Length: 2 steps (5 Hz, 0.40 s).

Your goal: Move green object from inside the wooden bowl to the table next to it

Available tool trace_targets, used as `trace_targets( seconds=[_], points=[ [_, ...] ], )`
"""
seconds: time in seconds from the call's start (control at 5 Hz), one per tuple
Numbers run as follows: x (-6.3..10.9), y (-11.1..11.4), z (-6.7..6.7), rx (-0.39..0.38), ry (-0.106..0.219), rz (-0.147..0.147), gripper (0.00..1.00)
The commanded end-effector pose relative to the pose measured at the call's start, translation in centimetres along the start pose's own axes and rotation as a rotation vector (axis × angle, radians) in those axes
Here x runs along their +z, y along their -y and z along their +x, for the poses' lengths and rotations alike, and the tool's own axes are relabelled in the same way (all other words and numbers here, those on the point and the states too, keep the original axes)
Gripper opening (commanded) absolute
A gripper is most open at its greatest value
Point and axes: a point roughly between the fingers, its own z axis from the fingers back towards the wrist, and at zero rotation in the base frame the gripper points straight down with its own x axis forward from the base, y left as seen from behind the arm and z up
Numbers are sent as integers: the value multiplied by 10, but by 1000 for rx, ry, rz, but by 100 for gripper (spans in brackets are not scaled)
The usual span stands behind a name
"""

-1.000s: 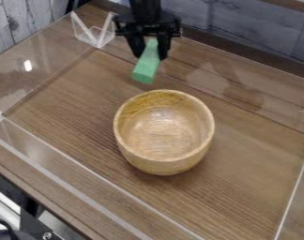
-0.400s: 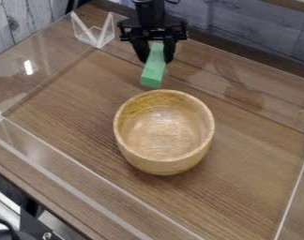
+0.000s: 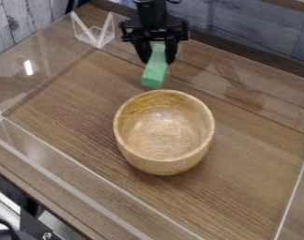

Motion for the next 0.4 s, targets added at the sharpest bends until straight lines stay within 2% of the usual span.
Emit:
trace_targets(
  seconds=[0.0,0.2],
  points=[
    [23,-5,19,-18,70,-11,0],
    [24,-15,23,-6,74,-15,0]
  ],
)
